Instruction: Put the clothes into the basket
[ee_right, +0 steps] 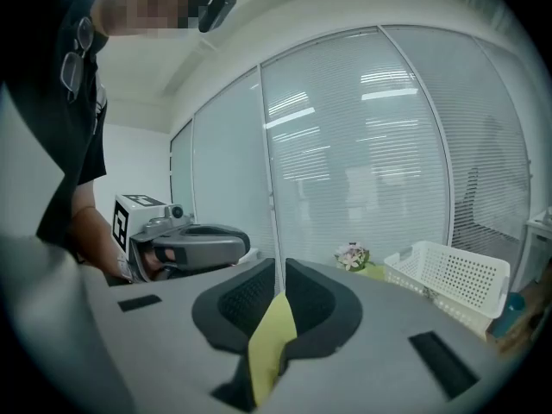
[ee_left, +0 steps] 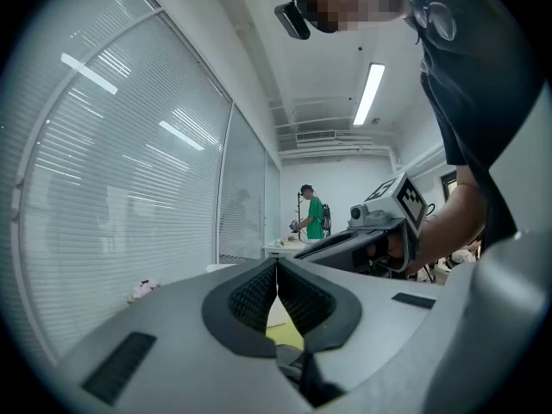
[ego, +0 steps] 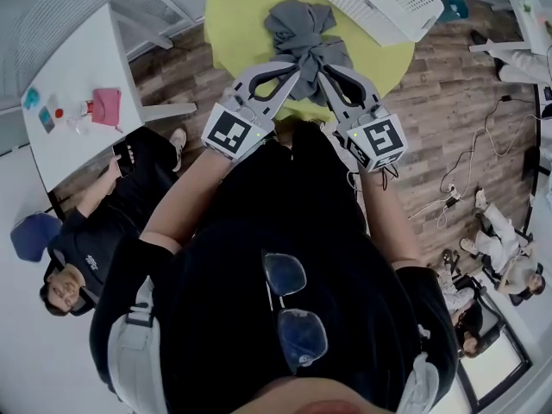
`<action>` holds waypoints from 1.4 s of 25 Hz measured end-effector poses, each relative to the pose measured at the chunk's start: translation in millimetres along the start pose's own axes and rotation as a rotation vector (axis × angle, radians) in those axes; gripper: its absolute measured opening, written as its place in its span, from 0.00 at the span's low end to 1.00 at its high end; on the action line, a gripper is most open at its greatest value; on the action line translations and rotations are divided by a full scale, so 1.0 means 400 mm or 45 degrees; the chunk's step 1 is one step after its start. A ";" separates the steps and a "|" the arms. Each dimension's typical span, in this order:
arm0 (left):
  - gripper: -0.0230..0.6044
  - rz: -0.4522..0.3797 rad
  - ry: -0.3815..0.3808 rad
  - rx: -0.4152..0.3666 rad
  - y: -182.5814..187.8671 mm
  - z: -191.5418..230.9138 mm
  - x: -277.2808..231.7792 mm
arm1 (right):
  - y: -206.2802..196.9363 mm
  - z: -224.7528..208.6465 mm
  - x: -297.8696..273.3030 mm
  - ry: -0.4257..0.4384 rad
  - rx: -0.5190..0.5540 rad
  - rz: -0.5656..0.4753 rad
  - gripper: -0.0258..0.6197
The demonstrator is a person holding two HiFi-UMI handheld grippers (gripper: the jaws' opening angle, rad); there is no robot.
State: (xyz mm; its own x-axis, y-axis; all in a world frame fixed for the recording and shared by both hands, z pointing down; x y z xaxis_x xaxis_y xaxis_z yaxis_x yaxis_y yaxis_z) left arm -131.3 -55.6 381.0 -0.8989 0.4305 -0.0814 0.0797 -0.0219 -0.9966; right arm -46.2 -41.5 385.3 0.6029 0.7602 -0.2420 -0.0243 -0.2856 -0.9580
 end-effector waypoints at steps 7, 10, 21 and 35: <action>0.05 -0.049 -0.013 0.075 -0.063 0.047 -0.071 | -0.062 -0.132 -0.095 -0.071 -0.066 0.096 0.10; 0.05 -0.011 0.018 0.091 -0.102 0.068 -0.099 | -0.092 -0.188 -0.122 -0.104 -0.079 0.144 0.13; 0.05 0.145 0.095 0.040 -0.268 0.149 -0.184 | -0.320 -0.337 -0.257 -0.222 -0.283 0.504 0.43; 0.05 0.212 0.212 0.135 -0.404 0.266 -0.211 | -0.618 -0.399 -0.444 -0.288 -0.442 0.931 0.68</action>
State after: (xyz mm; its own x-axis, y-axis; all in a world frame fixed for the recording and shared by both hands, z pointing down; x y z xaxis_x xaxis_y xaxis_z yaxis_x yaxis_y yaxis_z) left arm -114.1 -184.2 547.4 -0.7932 0.5553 -0.2499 0.1672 -0.1961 -0.9662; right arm -20.1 -199.0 689.5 0.3556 0.4019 -0.8438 -0.0780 -0.8869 -0.4553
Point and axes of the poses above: the fingertips, and each gripper's own axes: x backward along the fingers, z to its left, y out of its top, the point moved 3 cm from there along x, backward along the fingers, and after that the axes turned 2 degrees about -x, right-handed, at the moved point
